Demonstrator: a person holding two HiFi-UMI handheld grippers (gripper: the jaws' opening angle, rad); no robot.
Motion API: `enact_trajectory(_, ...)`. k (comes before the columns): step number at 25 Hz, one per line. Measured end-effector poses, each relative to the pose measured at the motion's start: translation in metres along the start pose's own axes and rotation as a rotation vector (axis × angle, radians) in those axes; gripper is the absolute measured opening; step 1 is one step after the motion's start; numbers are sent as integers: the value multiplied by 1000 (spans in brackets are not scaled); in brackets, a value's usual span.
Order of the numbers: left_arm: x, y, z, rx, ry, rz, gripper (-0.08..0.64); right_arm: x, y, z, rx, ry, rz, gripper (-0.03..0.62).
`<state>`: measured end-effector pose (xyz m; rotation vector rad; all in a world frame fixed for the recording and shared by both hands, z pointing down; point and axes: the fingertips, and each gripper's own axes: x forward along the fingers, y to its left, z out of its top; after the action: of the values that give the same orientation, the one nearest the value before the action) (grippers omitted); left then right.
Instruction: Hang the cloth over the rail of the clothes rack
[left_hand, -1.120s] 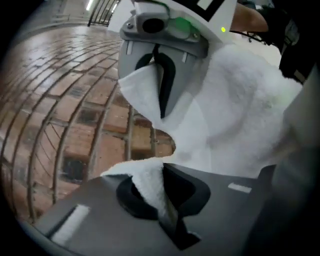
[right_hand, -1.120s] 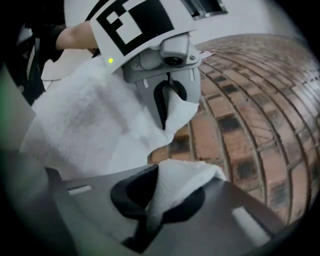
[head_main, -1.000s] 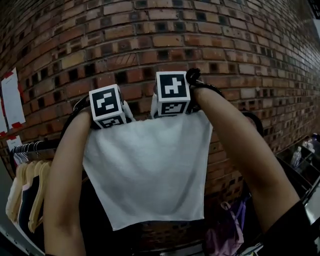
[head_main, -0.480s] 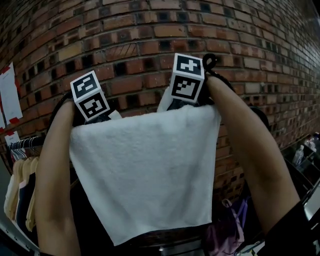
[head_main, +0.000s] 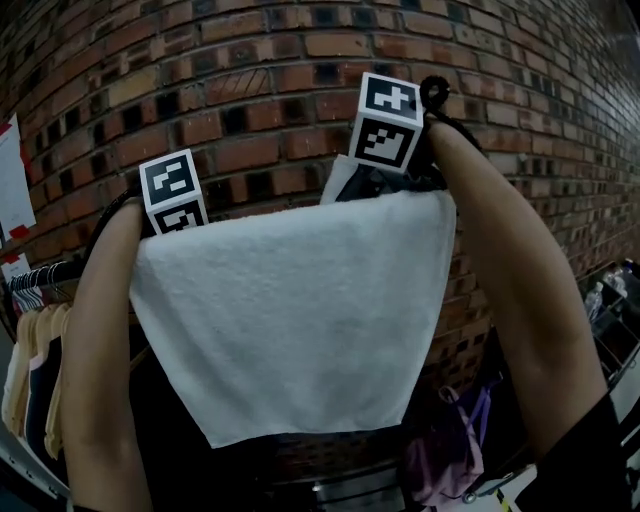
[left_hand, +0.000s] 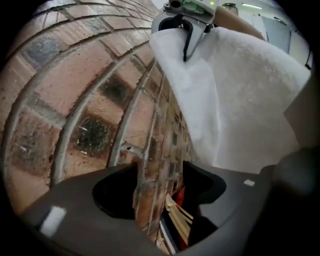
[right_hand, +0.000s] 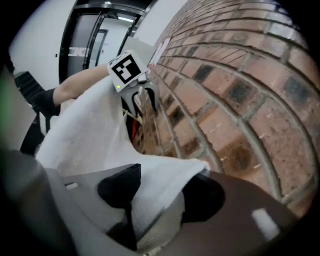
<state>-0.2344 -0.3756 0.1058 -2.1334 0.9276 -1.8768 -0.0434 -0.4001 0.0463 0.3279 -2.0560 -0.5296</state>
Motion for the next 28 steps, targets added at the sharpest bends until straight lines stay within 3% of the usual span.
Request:
enact_trajectory(3, 0, 1, 1, 3, -10, 4, 298, -2, -3, -4, -27, 21, -34, 247)
enact_trajectory(10, 2, -2, 2, 0, -21, -16, 298, -10, 6, 1, 36, -43, 28, 245)
enact_trajectory(15, 1, -3, 2, -4, -28, -21, 298, -1, -2, -22, -18, 88, -33, 245)
enact_trajectory(19, 2, -4, 2, -9, -28, -32, 298, -5, -8, -16, -5, 26, -55, 245)
enact_trajectory(22, 2, -5, 2, -12, -32, -34, 298, -6, -18, -29, -51, 111, -125, 245)
enact_trajectory(28, 2, -4, 2, -15, -32, -30, 298, -10, -32, -37, -81, 124, -213, 245)
